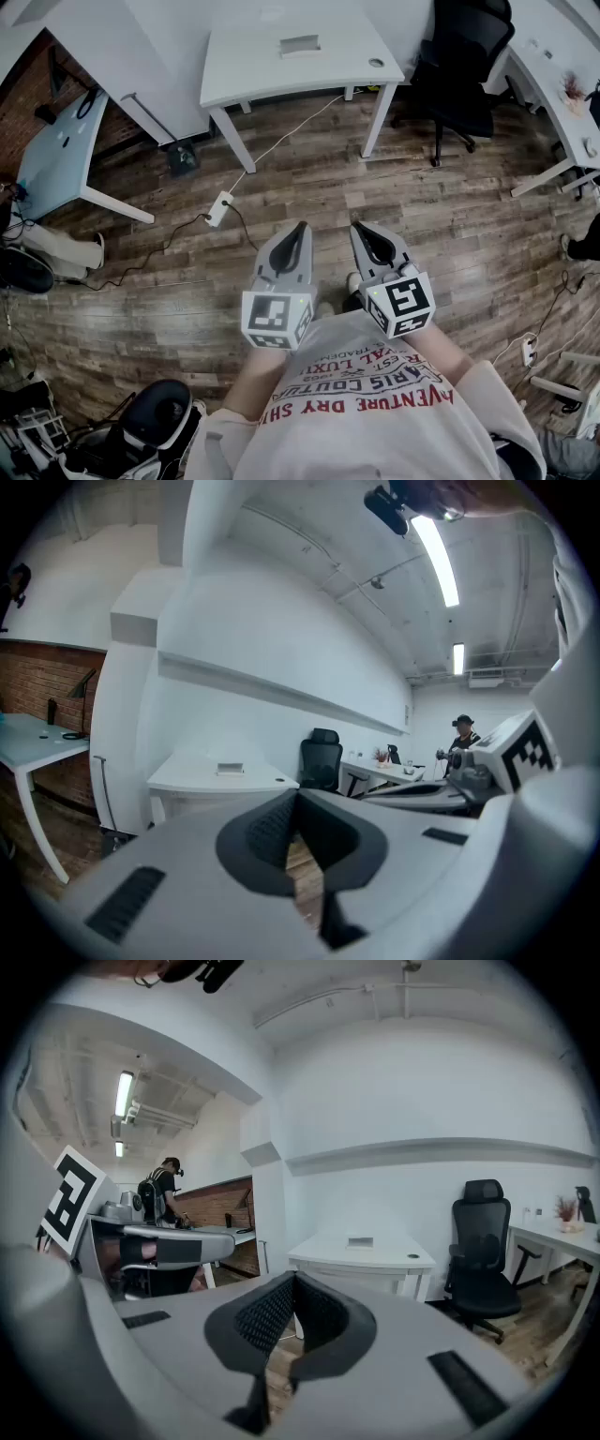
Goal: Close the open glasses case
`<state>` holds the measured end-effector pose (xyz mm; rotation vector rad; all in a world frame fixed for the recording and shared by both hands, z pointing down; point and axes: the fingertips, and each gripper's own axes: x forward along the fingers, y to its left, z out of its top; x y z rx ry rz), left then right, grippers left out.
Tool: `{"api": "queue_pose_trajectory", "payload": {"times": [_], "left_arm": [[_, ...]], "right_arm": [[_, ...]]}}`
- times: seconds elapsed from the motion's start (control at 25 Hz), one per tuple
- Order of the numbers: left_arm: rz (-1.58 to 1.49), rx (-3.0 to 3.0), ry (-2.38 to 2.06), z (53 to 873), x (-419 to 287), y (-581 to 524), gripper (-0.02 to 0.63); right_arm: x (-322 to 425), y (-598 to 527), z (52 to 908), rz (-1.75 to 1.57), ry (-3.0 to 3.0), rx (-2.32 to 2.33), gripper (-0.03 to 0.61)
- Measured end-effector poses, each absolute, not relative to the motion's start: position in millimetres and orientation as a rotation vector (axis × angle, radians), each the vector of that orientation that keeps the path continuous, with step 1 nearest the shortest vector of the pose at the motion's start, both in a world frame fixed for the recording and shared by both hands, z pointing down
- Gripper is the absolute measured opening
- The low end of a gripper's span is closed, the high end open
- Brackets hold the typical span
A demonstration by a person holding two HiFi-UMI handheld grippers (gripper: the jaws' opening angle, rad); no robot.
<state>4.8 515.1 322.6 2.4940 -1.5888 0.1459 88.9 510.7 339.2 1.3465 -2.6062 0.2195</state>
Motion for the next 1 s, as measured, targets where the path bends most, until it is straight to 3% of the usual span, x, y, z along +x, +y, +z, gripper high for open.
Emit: {"api": "queue_pose_trajectory", "payload": {"times": [1.0], "left_arm": [[0.126,2.427,-1.551,345.9,-0.6,498.9,-0.002]], "right_arm": [[86.3,500.0,353.4,0.31,-2.641,1.293,0.012]]}}
